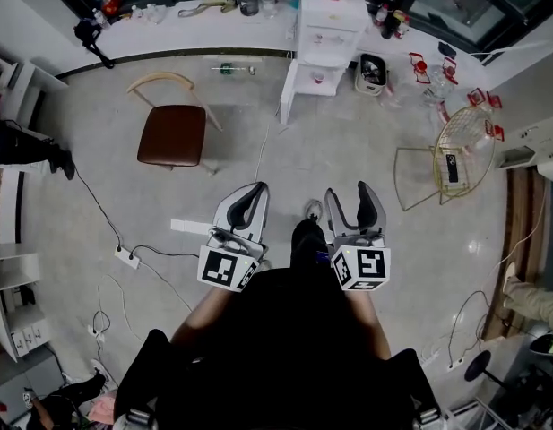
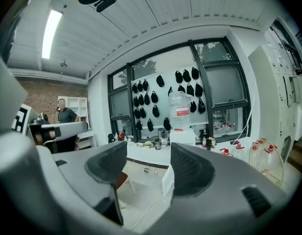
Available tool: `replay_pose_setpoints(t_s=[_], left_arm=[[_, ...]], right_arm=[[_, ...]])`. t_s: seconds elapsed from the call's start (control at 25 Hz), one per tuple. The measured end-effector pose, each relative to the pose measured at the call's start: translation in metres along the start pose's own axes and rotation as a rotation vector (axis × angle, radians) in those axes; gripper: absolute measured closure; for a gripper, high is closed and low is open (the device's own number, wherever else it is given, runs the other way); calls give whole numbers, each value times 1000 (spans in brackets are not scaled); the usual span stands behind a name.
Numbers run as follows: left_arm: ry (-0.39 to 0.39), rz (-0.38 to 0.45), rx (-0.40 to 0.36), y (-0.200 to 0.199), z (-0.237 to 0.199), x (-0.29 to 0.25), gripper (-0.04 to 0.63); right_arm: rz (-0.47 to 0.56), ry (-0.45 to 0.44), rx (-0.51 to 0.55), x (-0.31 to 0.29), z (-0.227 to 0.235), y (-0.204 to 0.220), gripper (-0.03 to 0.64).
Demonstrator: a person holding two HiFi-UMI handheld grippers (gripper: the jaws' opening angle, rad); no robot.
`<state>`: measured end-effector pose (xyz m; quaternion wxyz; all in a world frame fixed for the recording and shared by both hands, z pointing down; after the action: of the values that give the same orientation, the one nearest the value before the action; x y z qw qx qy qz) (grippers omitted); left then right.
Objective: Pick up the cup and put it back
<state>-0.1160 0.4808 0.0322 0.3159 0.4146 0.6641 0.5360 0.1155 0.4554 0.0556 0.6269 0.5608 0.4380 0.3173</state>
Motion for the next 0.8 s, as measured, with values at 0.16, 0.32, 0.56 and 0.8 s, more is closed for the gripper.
replay_pose_setpoints(t_s=[0.16,0.32,0.56,0.8], left_arm=[[-54,24,11,-8,-8,-70,583],[-93,43,36,-13,-13,-135,583],[-145,6,19,-2,-20,-201,583],[-153,-28,39,2,-59,-255,583]], right_arm=[[-2,-45,16,-58,53,-15,348],[-16,-90,42,-115,105,-22,348],[-30,-118,58,-180,163,-17,348],[-71,-128,30,-247,181,-13,351]])
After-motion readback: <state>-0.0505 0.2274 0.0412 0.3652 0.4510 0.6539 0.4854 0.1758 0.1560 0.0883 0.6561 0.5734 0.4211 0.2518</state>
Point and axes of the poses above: the fingertips, and each gripper's own axes: x backward along the fingers, z to its right, y out of its underside, the point moved 8 cm from there along x, backward along the fingers, and after that the axes turned 7 degrees about x, right-handed, at the moved point
